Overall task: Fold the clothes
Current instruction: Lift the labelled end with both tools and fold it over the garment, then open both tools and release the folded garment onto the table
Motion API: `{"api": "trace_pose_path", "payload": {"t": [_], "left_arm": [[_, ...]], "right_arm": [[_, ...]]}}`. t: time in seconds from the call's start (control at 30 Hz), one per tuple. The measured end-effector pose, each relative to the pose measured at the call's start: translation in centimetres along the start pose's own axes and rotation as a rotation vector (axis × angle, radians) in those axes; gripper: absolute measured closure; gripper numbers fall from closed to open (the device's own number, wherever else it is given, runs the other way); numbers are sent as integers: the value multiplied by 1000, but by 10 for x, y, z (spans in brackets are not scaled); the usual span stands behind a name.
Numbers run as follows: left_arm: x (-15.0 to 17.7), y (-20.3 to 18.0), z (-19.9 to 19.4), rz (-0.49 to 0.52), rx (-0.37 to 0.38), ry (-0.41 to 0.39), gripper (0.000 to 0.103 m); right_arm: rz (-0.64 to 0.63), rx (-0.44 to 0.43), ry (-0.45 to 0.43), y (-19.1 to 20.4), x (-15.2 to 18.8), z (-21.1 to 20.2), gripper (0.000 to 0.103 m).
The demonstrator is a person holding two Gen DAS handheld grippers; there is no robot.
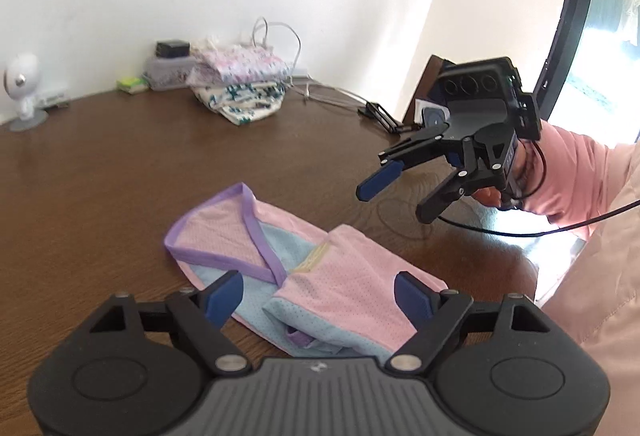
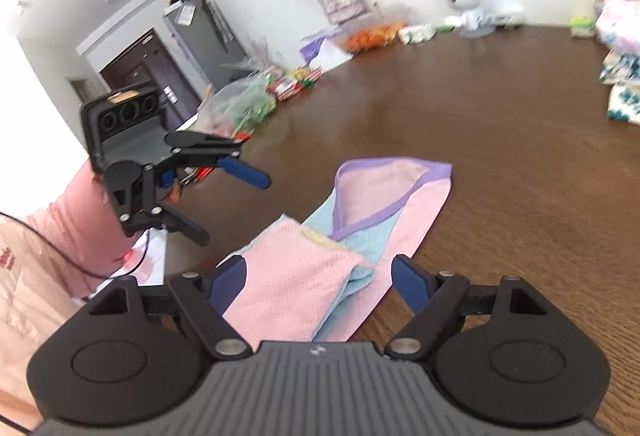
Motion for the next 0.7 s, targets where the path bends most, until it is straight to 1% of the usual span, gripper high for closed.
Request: {"api": "trace_pose_path", "payload": {"t": [0.03,0.07,0.1,0.13,0.17,0.2,0.23,0.27,0.3,0.37,0.47,0.6,0.63,0.67,0.7], "left_arm": [[-2,-9,-4,26,-46,-21,23],[-2,-18,-3,51,-87,-25,27],[0,-26,0,76,-122,-13,41],[2,-35,4,101,-158,0,50],[5,-39,8,102,-176,13,64],[9,-40,12,80,-179,28,75],[14,-41,16,59,-182,42,79],[18,-42,20,38,-185,57,86],[22,-43,24,17,-188,71,89],[32,-44,30,-22,-193,90,90],[40,-43,32,-42,-204,70,90],[47,-42,31,-72,-222,44,90],[47,-44,27,-82,-228,30,89],[45,-46,23,-90,-237,10,82],[43,-49,16,-95,-247,-18,67]], "right_arm": [[-29,42,-40,6,0,-3,23],[-67,76,-64,15,1,-1,29],[-104,102,-80,25,4,2,35],[-134,127,-86,34,6,8,46],[-156,150,-89,43,8,13,56],[-142,166,-80,46,10,20,61],[-130,174,-73,47,13,26,72],[-118,181,-66,48,17,33,77],[-107,188,-60,50,20,40,78],[-102,209,-36,51,30,50,78],[-140,276,-3,47,48,62,78],[-113,283,-28,46,52,62,78],[-106,284,-36,47,51,59,76],[-99,284,-48,49,51,55,69],[-92,278,-76,53,49,48,62]]}}
Point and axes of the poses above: each gripper's, at about its wrist camera, not at the fingertips, and z roughly the way its jaws point, y to its left, x to its underside, the point moved 7 cm from there along z, roughly the way its jaws point, and after that the axes turned 2 degrees about z, right-handed, at the moved point
